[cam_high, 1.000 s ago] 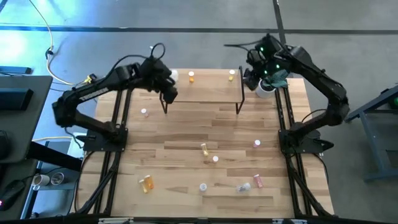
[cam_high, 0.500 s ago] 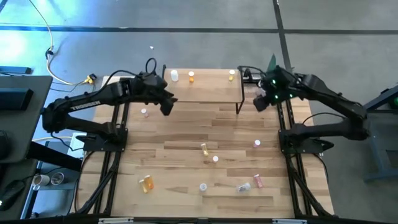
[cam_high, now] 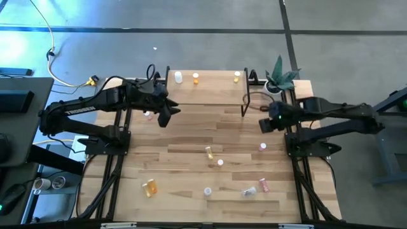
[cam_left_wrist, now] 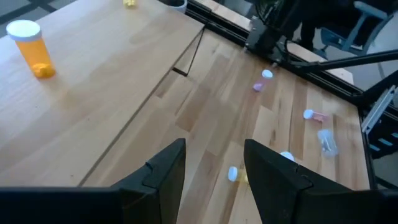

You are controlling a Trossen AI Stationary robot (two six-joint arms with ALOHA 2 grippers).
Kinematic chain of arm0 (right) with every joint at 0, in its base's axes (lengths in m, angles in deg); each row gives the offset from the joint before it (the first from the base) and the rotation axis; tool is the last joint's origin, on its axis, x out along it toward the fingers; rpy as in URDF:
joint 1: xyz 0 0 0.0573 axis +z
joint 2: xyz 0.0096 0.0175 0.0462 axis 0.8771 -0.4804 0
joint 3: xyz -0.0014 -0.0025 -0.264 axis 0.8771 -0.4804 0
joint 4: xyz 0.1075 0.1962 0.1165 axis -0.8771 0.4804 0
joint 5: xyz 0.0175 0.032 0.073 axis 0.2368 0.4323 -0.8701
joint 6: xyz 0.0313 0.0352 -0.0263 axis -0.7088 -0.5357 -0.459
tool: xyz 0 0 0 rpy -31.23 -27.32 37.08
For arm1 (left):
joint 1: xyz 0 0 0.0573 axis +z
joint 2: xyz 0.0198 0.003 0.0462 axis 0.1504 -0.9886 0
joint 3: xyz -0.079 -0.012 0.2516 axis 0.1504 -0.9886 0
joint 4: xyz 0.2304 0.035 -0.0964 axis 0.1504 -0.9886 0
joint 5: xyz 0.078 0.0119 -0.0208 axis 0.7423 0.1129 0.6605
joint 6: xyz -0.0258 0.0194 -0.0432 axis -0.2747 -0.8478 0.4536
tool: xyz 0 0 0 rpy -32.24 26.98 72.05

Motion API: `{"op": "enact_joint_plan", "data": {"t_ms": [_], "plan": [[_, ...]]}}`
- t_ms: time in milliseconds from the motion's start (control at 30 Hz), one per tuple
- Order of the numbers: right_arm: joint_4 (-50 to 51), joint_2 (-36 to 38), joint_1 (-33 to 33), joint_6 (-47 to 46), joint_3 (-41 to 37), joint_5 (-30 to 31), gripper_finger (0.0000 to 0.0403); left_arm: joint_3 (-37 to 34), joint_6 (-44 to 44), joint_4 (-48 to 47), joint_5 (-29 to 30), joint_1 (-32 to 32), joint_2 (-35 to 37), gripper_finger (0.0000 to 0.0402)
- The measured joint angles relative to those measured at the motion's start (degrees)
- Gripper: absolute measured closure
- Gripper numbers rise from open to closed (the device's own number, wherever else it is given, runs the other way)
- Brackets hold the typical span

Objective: Pick and place medicine bottles onto shelf by color
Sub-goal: Put the bottom right pink pill bottle on the shelf

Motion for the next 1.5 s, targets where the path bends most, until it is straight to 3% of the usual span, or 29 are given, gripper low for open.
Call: {"op": "enact_joint_plan", "data": {"t_ms": [400, 867, 1000, 1267, 1500], "plan": [[0.0, 0.0, 10.3, -14.5, -7.3, -2.7, 0.024, 0.0, -2.2, -2.1, 0.3, -0.3, 0.0, 0.0247], [-10.8, -0.2, 16.4, -21.0, -16.4, 2.4, 0.024, 0.0, -2.6, -2.1, 0.3, -0.2, 0.0, 0.0247], [-11.3, -1.0, 18.7, -21.2, -16.4, 7.4, 0.024, 0.0, -2.6, -2.1, 0.3, -0.2, 0.0, 0.0247], [-12.6, -7.1, 23.1, -21.4, -16.4, 12.5, 0.024, 0.0, -2.6, -2.1, 0.1, -0.2, 0.0, 0.0247], [-13.2, -13.1, 24.8, -22.1, -16.4, 12.9, 0.024, 0.0, -2.6, -2.1, 0.1, -0.2, 0.0, 0.0247]]}}
